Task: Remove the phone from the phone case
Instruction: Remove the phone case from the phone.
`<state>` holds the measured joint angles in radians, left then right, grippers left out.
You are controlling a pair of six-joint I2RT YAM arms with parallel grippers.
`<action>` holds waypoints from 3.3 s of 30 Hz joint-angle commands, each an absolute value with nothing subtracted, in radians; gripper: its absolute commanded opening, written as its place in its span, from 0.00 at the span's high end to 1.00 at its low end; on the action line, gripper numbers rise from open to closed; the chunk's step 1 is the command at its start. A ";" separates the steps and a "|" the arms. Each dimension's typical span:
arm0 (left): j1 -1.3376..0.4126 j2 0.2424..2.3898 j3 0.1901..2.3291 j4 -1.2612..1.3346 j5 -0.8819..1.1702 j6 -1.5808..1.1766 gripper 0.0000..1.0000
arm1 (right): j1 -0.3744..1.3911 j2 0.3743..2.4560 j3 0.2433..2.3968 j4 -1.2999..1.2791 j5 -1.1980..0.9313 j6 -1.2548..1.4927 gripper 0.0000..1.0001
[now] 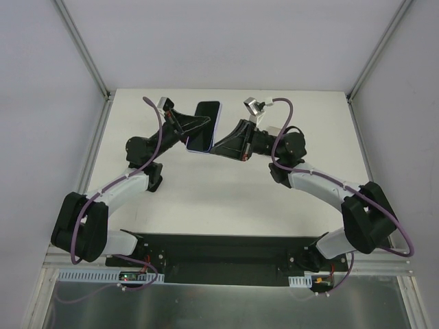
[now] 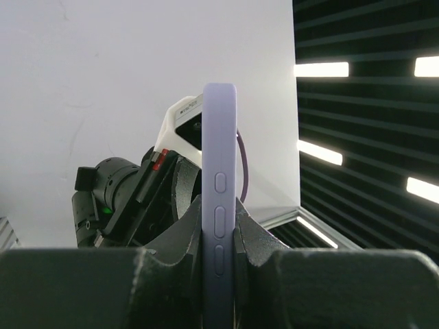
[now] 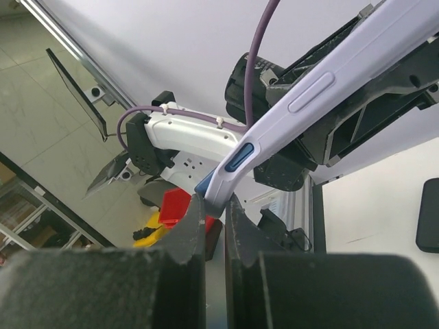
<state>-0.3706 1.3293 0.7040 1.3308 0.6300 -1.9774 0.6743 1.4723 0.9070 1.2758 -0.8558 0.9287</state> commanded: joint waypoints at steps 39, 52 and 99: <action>-0.446 1.407 0.766 1.437 0.773 -1.875 1.00 | 0.603 1.480 1.049 0.396 -0.321 0.879 0.62; -0.491 1.385 0.698 1.365 0.773 -1.684 1.00 | 0.620 1.552 1.098 0.436 -0.147 0.970 0.66; -0.354 1.230 0.814 0.132 0.720 -0.942 0.18 | 0.923 1.431 1.147 -0.534 0.471 0.133 0.99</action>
